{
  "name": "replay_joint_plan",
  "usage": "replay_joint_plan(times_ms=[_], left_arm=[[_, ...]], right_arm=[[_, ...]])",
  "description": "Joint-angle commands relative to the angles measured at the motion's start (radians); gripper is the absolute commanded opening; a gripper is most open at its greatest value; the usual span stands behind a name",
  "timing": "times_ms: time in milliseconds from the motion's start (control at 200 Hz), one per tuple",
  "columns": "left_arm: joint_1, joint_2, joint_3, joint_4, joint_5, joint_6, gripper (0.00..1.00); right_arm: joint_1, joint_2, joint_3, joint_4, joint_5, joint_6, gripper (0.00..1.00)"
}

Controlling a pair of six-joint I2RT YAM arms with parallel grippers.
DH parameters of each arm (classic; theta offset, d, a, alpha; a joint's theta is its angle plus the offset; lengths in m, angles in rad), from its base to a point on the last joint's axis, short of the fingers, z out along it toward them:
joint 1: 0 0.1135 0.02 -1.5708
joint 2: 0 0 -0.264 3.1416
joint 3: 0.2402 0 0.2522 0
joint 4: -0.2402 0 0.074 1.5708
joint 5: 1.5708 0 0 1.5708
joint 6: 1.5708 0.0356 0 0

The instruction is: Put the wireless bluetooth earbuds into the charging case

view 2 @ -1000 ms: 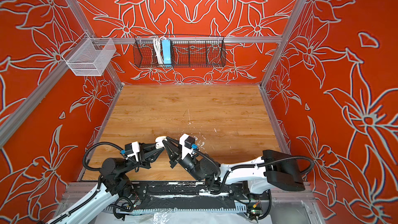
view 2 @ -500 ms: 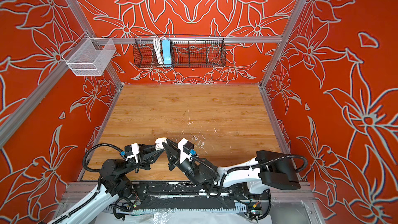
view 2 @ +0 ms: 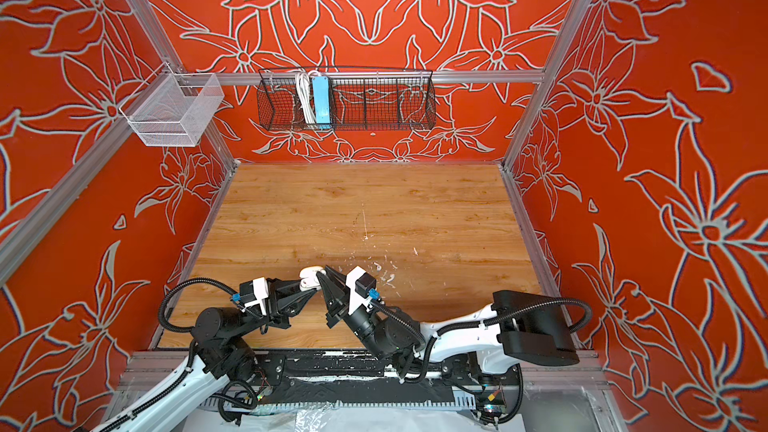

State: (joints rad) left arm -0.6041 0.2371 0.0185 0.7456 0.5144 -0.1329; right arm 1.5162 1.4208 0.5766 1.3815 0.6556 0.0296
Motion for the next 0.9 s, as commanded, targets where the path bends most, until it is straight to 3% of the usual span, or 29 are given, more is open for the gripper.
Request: replay_joint_plan(times_ms=[0, 355, 591, 726, 896], left_arm=[[-0.006, -0.021, 0.008, 0.086, -0.008, 0.011, 0.0], [-0.006, -0.093, 0.044, 0.037, -0.021, 0.142, 0.0], [-0.006, -0.237, 0.015, 0.004, -0.046, 0.226, 0.0], [-0.007, -0.206, 0.018, 0.053, -0.08, 0.205, 0.0], [-0.006, -0.151, 0.052, 0.075, -0.038, 0.198, 0.0]], right_arm=[[0.007, 0.01, -0.017, 0.007, 0.036, -0.031, 0.07], [0.006, -0.022, 0.002, -0.029, -0.064, -0.023, 0.07], [0.01, -0.063, -0.003, -0.094, -0.067, -0.023, 0.07], [0.018, -0.065, -0.01, -0.09, -0.095, -0.029, 0.07], [0.021, -0.037, 0.005, -0.076, -0.093, -0.044, 0.07]])
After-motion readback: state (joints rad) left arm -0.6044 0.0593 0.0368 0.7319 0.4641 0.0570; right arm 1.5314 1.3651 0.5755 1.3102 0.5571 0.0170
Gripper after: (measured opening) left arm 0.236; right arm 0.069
